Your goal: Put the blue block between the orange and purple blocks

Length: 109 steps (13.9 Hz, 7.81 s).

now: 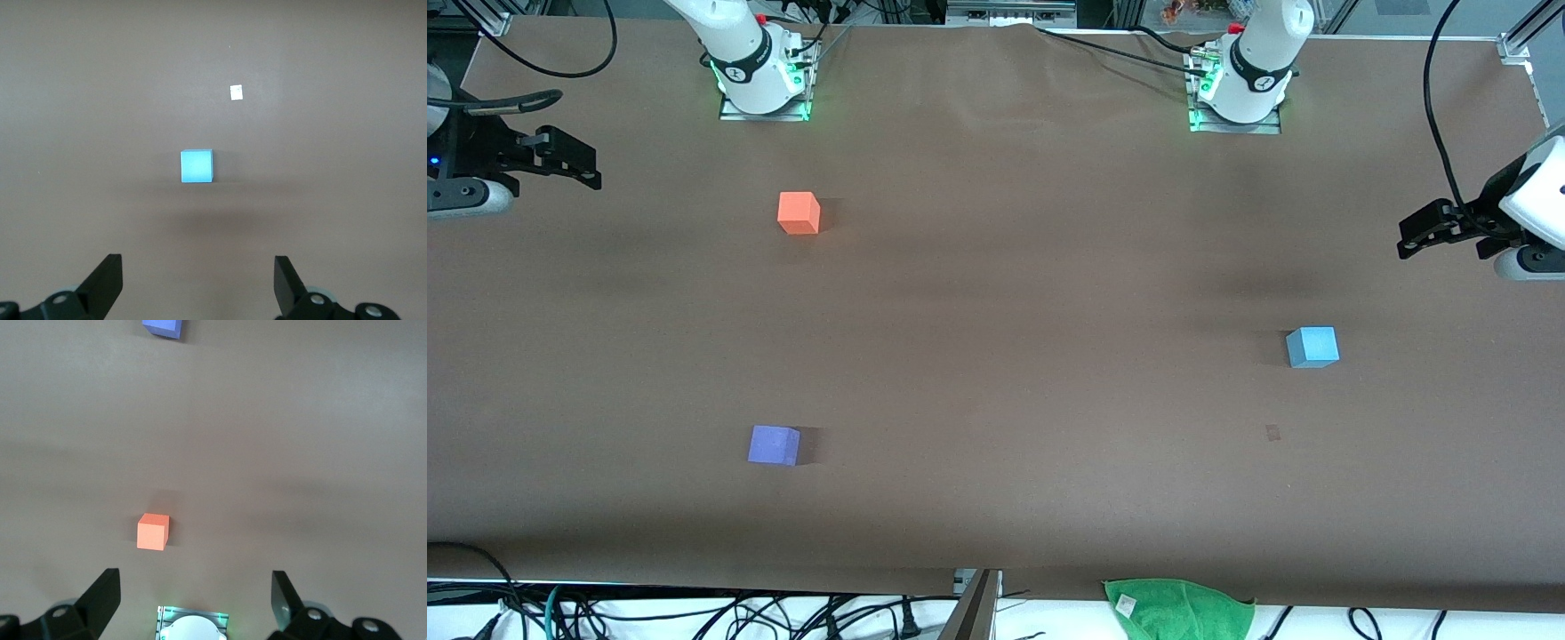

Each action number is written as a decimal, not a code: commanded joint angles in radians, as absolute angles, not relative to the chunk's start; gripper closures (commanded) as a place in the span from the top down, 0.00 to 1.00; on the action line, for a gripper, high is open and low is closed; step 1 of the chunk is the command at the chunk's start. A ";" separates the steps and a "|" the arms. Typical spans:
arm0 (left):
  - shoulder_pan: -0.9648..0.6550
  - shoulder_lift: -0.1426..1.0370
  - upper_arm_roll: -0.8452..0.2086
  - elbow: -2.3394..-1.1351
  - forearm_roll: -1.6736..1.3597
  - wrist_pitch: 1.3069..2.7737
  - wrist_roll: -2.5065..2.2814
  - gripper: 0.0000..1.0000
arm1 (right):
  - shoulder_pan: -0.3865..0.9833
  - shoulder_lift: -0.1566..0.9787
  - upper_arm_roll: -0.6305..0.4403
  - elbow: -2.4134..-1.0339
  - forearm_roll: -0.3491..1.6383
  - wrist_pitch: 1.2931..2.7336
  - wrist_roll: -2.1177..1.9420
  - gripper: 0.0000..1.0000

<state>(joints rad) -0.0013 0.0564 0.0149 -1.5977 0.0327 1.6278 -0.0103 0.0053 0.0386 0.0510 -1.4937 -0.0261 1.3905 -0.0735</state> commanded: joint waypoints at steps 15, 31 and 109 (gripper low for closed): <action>-0.017 0.097 0.020 -1.566 0.041 1.591 -0.009 1.00 | -0.006 0.028 0.054 -1.505 -0.018 1.401 -0.083 1.00; 0.031 0.217 0.025 -1.563 0.046 1.629 0.011 1.00 | -0.014 0.034 0.052 -1.505 -0.018 1.404 -0.083 1.00; 0.078 -0.081 -0.091 -1.779 0.029 1.746 0.001 1.00 | 0.075 0.175 0.081 -1.508 0.031 1.479 -0.083 1.00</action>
<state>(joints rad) 0.1151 0.0521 -0.1120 -1.6409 0.0332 1.7033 -0.0165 0.0630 0.1547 0.0837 -1.5047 0.0152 1.4691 -0.0765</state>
